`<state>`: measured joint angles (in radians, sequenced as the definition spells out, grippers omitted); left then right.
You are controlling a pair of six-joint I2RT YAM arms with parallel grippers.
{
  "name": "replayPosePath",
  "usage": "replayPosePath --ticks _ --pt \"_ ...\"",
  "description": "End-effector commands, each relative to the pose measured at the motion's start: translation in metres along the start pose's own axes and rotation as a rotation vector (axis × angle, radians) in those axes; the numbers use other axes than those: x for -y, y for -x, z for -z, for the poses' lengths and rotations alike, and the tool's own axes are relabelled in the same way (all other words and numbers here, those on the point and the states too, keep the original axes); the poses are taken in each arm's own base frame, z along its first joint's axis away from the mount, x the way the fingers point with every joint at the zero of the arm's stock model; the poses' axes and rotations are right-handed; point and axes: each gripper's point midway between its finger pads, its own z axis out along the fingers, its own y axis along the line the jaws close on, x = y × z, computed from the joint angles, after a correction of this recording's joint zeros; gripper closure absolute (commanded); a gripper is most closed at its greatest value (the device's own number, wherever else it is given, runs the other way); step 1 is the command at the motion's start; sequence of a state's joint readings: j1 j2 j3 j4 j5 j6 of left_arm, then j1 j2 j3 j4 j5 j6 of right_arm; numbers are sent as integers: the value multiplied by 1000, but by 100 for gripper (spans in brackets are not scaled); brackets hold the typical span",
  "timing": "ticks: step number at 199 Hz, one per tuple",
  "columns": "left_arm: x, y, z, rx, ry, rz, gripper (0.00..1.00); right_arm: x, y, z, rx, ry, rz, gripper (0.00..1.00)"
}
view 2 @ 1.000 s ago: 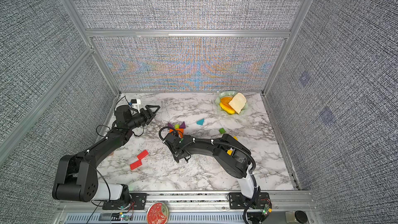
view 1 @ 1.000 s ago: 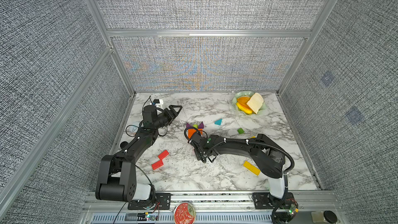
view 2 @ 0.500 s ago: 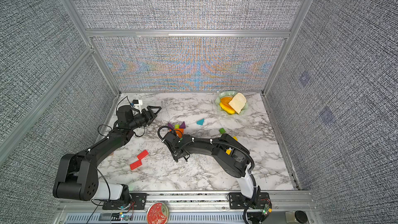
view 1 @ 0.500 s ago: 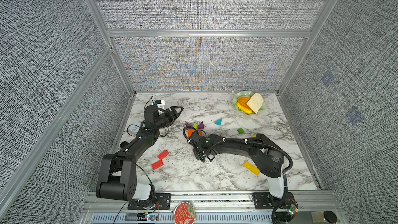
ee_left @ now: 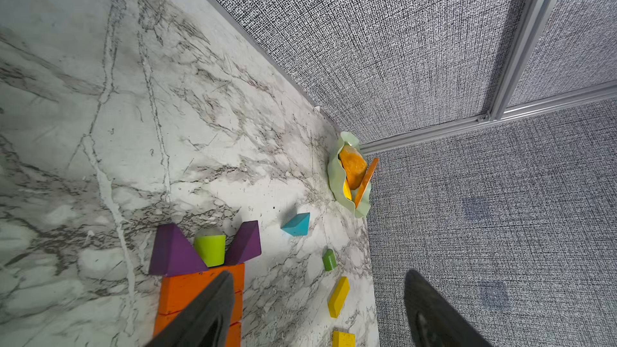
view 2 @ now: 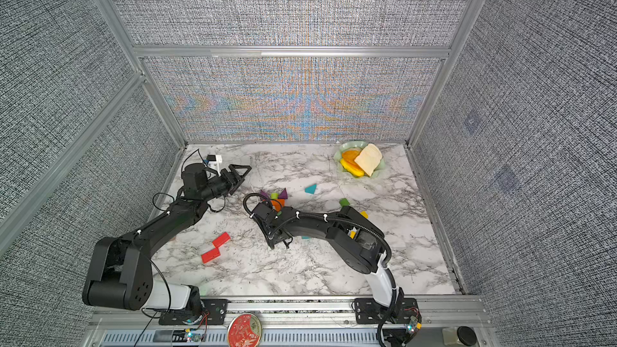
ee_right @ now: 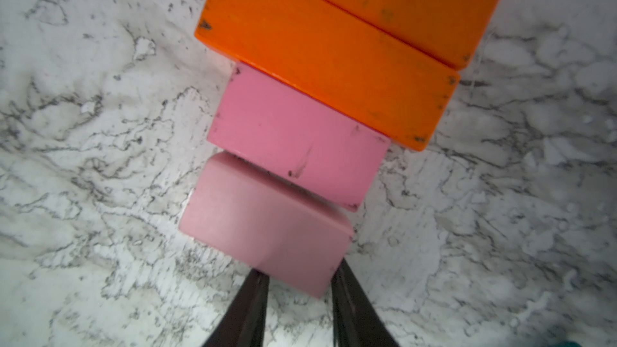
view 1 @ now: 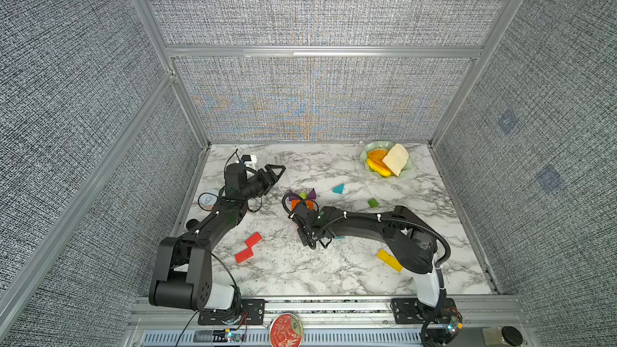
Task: Assemble a carrot with building blocks
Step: Assemble the building block at the center of the board.
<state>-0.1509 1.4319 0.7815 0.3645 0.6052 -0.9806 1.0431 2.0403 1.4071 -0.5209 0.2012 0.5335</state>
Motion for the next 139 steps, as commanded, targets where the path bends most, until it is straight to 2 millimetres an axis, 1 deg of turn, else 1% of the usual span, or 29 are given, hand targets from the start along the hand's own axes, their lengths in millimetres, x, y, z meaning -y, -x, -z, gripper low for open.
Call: replayPosePath --ticks 1,69,139 --pt "5 2 0 4 -17 -11 19 1 -4 -2 -24 -7 11 65" --pt "6 0 0 -1 -20 -9 19 8 -3 -2 -14 -47 -16 65" --pt "7 -2 -2 -6 -22 -11 19 11 0 -1 -1 -69 -40 64"
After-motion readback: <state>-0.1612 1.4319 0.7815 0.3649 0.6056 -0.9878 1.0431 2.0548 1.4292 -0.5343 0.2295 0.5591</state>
